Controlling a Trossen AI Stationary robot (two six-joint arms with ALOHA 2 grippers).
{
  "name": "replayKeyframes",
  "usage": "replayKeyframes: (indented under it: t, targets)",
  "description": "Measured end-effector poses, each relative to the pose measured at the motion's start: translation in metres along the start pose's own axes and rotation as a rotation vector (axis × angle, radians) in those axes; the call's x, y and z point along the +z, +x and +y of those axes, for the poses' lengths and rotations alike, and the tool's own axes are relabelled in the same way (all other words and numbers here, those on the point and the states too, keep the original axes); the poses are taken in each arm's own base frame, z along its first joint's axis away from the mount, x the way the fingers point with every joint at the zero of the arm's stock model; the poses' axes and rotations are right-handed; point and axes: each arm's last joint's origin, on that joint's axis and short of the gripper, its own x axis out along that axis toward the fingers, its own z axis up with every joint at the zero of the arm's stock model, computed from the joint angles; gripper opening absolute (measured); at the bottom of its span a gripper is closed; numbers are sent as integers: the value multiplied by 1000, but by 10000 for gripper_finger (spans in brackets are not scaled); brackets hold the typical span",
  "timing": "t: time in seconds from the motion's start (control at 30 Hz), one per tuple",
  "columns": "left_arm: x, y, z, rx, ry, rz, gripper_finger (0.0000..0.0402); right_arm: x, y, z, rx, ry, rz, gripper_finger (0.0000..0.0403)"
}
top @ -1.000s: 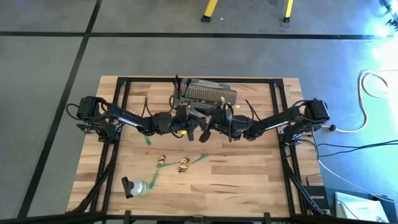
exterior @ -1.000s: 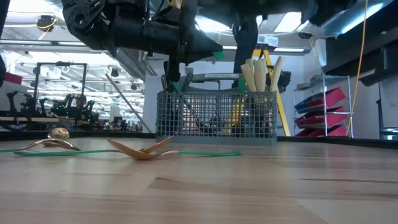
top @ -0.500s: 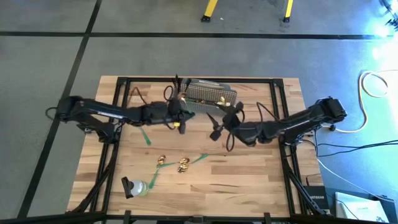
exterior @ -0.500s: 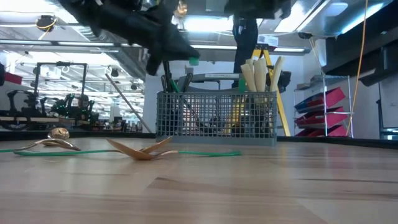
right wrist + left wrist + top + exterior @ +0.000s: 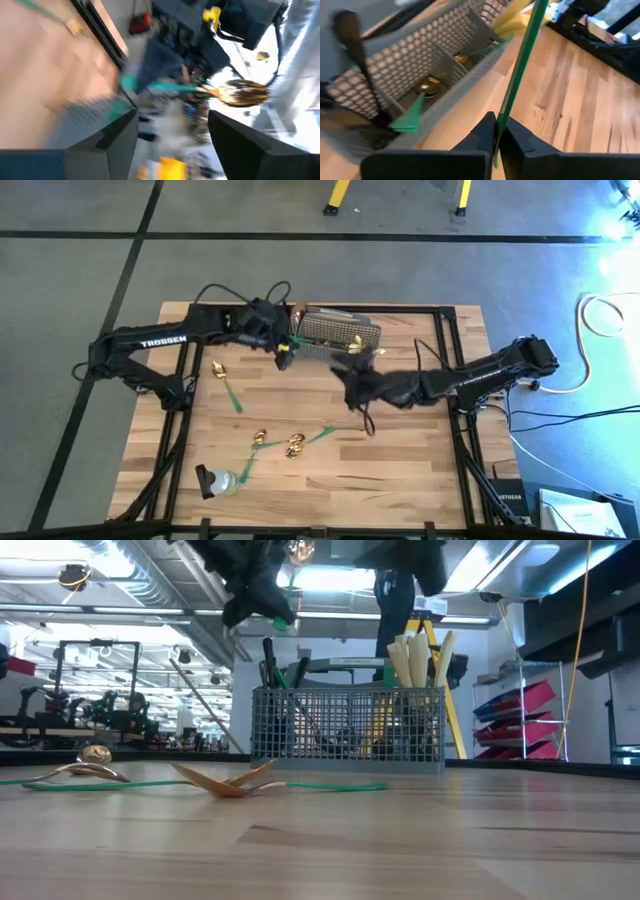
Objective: Sort silverware
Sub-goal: Put the green spoon into the gray organizer
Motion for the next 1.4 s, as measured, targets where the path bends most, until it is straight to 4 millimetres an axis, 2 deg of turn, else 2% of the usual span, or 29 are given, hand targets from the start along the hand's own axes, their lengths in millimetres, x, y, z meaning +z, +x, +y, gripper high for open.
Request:
replayKeyframes:
  t: [0.13, 0.23, 0.4, 0.5, 0.63, 0.83, 1.03, 1.4]
  targets:
    - [10, 6, 9, -50, -20, 67, 0, -10, 20, -18, -19, -191, 72, 222]
    - [9, 19, 14, -143, -50, 133, 0, -18, 38, -16, 50, -431, 104, 222]
    - [5, 34, 14, -224, -76, 200, 0, -20, 63, 9, 159, -747, 82, 222]
    - [6, 35, 15, -261, -91, 208, 0, -16, 74, 23, 207, -837, 53, 222]
    - [5, 34, 14, -295, -103, 220, 0, -8, 89, 31, 182, -910, 49, 217]
    - [4, 34, 13, -323, -127, 245, 0, -3, 105, 26, 176, -977, 93, 183]
    - [0, 33, 16, -302, -140, 284, 0, -12, 110, 26, 220, -1001, 116, 159]
    - [-3, 34, 9, -286, -121, 297, 0, -15, 111, 27, 238, -1004, 97, 159]
